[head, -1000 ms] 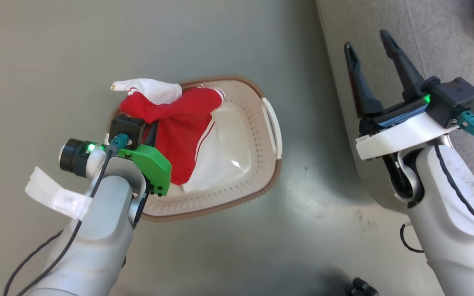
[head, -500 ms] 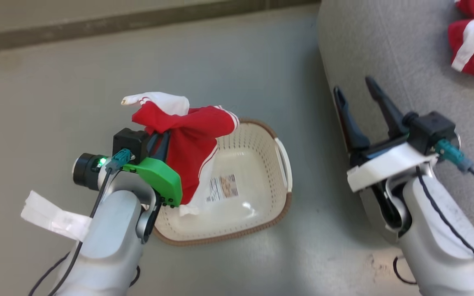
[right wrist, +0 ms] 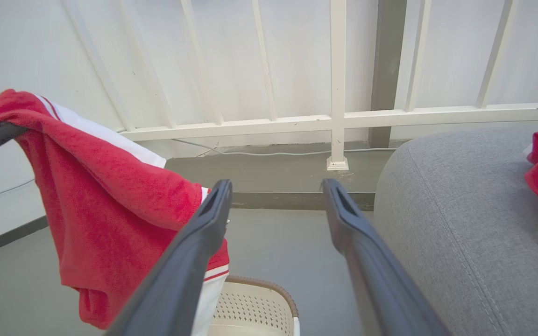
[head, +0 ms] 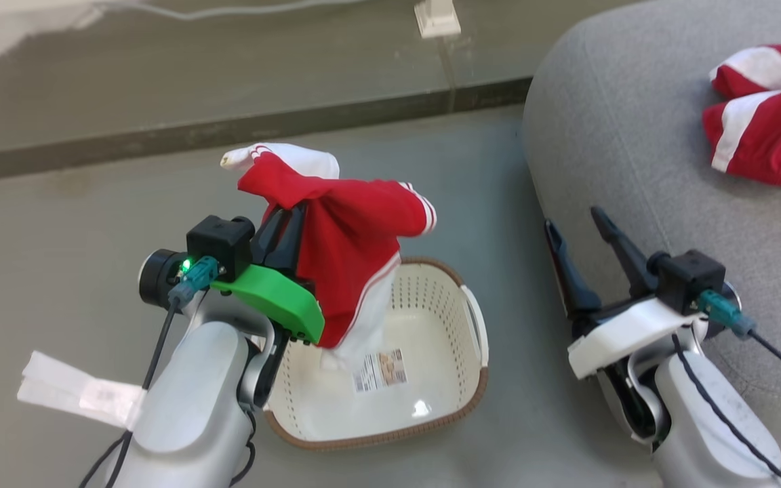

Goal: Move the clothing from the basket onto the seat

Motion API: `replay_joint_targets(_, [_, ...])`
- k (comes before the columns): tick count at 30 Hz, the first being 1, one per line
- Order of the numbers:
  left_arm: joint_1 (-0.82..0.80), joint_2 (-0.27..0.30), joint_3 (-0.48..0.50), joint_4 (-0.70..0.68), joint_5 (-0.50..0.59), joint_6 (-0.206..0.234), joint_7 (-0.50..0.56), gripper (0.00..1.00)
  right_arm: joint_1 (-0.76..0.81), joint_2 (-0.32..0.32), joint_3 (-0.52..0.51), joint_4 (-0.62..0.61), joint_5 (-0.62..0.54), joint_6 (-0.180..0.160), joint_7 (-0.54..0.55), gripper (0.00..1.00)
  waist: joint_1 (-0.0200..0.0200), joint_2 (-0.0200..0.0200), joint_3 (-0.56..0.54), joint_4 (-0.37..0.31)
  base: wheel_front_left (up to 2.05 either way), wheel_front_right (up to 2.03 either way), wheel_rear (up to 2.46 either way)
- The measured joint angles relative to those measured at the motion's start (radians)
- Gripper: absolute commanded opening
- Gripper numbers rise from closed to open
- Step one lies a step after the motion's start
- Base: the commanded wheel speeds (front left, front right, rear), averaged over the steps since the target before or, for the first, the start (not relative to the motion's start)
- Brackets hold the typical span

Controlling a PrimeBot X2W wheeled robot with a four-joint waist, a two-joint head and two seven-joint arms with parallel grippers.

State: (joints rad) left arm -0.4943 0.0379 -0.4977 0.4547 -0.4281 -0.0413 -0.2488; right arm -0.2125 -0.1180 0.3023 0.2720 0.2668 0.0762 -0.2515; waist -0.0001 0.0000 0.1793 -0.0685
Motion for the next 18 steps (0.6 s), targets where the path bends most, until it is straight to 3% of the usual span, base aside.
replay_joint_targets(18, [0.112,0.001,0.007,-0.220,-0.008,0.001,0.000,0.00,0.120,0.016,0.032,-0.007,0.017,-0.009,0.034,1.00,0.0000,0.0000,-0.155,0.002,0.00,0.00,0.00])
